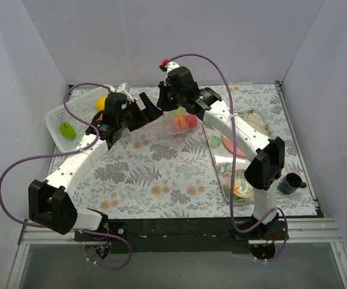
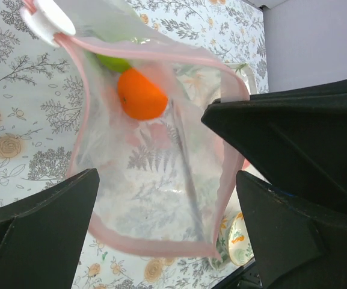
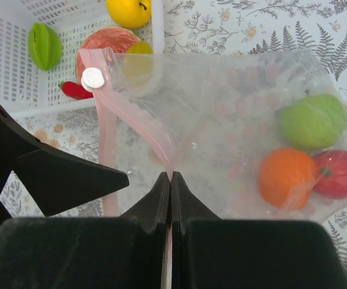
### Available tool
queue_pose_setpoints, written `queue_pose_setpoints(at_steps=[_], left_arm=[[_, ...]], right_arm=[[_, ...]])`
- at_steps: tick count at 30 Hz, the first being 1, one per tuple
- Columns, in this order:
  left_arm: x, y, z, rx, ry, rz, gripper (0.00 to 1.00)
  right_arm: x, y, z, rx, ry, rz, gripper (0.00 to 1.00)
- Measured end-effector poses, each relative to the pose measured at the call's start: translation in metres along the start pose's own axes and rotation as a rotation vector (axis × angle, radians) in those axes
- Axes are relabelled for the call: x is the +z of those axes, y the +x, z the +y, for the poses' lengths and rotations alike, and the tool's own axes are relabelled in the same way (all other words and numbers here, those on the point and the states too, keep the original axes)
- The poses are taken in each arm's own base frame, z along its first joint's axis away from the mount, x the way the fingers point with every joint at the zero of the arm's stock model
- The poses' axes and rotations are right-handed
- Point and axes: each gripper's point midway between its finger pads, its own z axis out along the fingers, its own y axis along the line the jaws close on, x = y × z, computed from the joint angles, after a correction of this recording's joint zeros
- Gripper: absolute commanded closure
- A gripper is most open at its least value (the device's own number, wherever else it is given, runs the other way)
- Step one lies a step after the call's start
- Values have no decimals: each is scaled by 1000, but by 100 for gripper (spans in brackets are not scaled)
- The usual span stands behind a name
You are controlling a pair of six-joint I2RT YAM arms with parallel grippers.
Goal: Place the food in the zip-top bag and seal the zipper
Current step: Place the fake fruit in the zipper food storage bag, then pick up the fake fruit from the bin.
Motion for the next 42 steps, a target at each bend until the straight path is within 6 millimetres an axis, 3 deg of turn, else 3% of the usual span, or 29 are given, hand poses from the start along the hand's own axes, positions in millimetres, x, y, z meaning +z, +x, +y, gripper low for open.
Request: queue_pose_setpoints(at_steps=[4, 8, 12, 15, 17, 20, 25, 28, 31, 35, 42], left_arm=[[-11, -5, -3, 6, -1, -21, 3], [-38, -31, -11, 22, -18, -121, 5], [-69, -92, -15, 12, -39, -300, 3], [-74, -135, 11, -19, -108, -404, 2], [-63, -154, 38, -36, -184, -441, 2], [-28, -161, 79, -48, -292, -418, 2], [39, -159, 175, -70, -505, -331, 2], [60, -159, 229, -86, -614, -297, 2], [74, -167, 267, -94, -684, -286, 2], [84, -174, 295, -94, -733, -284, 2], [99, -174, 319, -93, -757, -271, 2]], right_arm=[[-5, -10, 1, -11, 9, -13, 99], [-10, -24, 2, -25, 15, -48, 99], [-11, -27, 1, -28, 19, -49, 99], [-11, -28, -1, -29, 18, -49, 99], [-10, -27, -1, -29, 17, -47, 99], [-10, -27, -1, -30, 12, -44, 99], [-7, -24, 1, -36, -10, -41, 99], [-2, -11, -2, -39, -14, -16, 99], [1, 5, -7, -39, -13, 20, 99], [3, 11, -6, -39, -21, 35, 99], [1, 8, 1, -40, -59, 25, 99]])
